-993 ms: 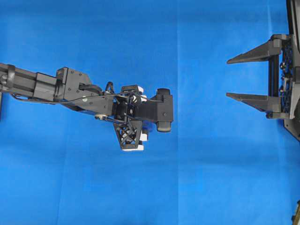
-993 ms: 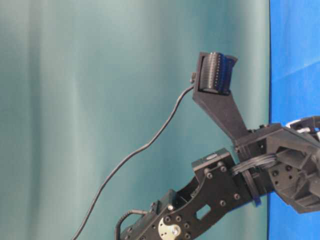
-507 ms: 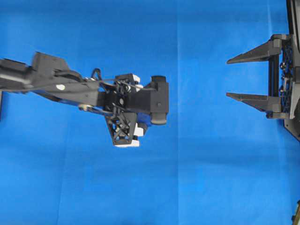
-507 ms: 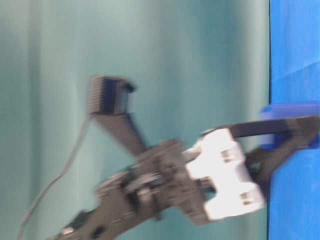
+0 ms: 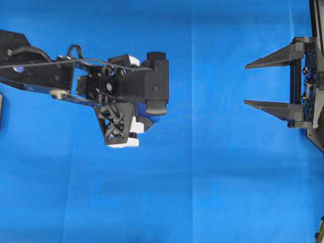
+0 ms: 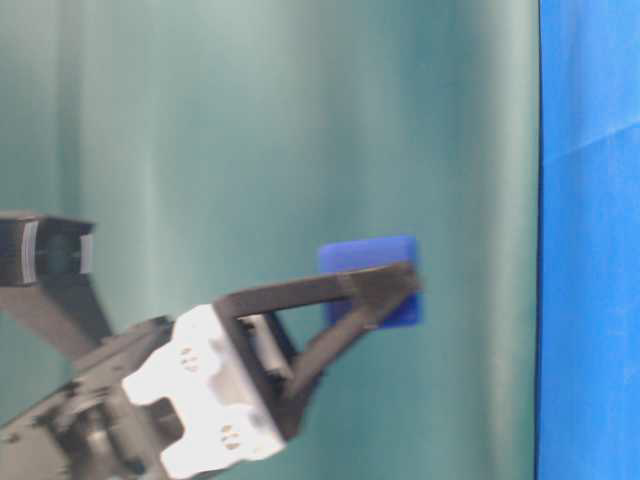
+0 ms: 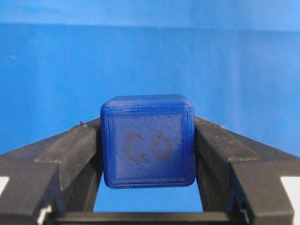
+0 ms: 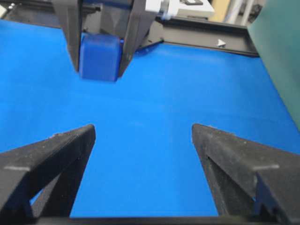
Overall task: Handover the blue block to the right arm after grasping it with the left arm, then place it in the designated position.
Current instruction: 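Close the left gripper on the blue cube and lift it, then raise the cube and rotate the left gripper toward the right arm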
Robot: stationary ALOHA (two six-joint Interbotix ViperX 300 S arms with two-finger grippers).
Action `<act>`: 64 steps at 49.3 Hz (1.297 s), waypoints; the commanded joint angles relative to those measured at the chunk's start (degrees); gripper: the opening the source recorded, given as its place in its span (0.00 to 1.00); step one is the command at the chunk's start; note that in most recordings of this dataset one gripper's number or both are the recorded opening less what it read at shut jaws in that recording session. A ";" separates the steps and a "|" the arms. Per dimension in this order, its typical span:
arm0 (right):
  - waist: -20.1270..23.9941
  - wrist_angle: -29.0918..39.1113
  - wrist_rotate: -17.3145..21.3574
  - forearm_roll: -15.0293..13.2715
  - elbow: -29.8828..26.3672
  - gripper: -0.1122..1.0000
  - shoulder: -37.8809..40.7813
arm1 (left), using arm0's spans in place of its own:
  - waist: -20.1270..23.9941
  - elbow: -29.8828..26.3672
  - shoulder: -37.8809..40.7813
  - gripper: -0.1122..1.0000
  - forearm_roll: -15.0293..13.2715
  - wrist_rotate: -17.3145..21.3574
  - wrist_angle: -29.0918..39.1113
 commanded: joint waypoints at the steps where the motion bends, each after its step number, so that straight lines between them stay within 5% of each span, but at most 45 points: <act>1: -0.09 -0.35 0.09 0.26 -1.32 0.97 0.26 | 0.26 -2.55 -2.99 0.54 0.26 0.26 1.49; 64: -0.09 0.00 0.09 0.26 -1.32 0.97 0.26 | 0.26 -3.78 -5.71 0.54 0.18 0.44 4.66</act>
